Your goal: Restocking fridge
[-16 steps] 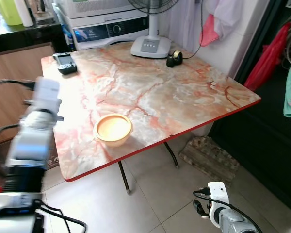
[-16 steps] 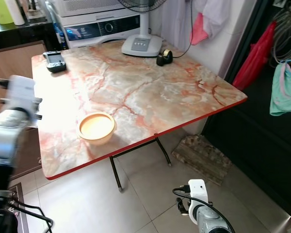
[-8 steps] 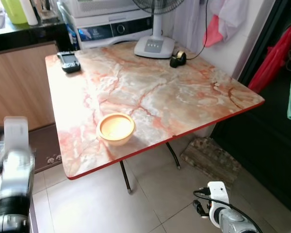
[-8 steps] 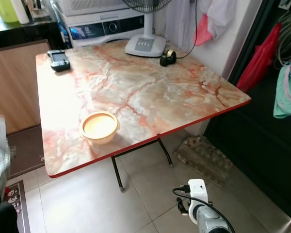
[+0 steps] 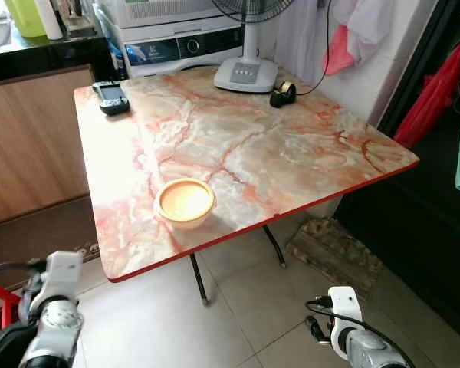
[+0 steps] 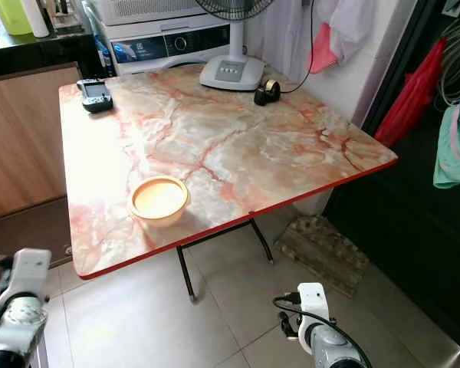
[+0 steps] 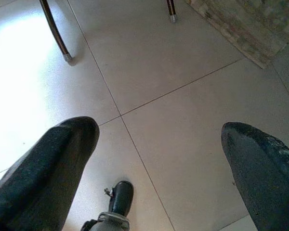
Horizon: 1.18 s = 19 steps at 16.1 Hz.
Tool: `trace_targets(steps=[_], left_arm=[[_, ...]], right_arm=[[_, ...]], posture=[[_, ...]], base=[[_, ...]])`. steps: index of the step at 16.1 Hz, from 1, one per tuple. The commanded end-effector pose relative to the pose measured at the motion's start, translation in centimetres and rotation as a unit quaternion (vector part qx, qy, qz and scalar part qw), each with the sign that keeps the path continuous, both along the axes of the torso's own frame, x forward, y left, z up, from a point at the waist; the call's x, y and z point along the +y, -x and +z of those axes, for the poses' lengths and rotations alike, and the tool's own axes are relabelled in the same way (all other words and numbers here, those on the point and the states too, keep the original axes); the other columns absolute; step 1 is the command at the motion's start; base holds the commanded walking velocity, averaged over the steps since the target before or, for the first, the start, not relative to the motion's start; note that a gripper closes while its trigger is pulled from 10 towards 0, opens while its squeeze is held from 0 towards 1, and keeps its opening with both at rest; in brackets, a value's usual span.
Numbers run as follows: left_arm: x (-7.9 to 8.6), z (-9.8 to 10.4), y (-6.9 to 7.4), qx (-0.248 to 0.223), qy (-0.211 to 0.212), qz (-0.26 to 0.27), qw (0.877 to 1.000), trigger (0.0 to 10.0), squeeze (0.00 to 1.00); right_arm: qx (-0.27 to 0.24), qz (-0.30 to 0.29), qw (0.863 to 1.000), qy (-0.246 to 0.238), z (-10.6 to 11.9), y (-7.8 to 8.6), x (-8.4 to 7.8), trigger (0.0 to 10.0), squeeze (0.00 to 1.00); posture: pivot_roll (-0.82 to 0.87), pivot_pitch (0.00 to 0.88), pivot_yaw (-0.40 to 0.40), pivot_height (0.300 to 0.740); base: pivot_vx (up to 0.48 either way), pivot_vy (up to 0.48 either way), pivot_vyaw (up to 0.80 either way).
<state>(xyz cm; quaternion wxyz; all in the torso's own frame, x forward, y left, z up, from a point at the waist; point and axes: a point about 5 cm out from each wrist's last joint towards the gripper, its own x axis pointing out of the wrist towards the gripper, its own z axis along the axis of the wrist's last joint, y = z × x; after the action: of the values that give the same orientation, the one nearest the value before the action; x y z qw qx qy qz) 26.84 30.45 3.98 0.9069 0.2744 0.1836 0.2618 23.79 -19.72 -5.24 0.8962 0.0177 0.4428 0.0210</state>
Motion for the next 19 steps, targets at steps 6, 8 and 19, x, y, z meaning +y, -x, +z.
trace_targets(steps=[6,8,19], left_arm=[[-4.5,-5.5,1.7,0.083,0.133,-0.047,0.987,10.0,0.00],[-5.5,-6.9,2.7,0.108,0.163,-0.039,0.980,10.0,0.00],[-7.5,-12.0,9.5,0.236,0.257,0.013,0.937,10.0,0.00]], right_arm=[[0.000,0.000,1.000,0.000,0.0,0.0,0.1,10.0,0.00],[0.001,-0.001,1.000,0.000,-0.1,0.1,0.1,10.0,0.00],[-0.001,-0.006,1.000,-0.003,0.0,0.0,0.2,10.0,0.00]], posture=[[0.02,0.000,-0.018,0.740],[0.01,0.000,-0.019,0.740],[0.02,0.000,-0.031,0.740]], base=[[0.000,0.000,0.00],[0.000,0.000,0.00],[0.000,0.000,0.00]])
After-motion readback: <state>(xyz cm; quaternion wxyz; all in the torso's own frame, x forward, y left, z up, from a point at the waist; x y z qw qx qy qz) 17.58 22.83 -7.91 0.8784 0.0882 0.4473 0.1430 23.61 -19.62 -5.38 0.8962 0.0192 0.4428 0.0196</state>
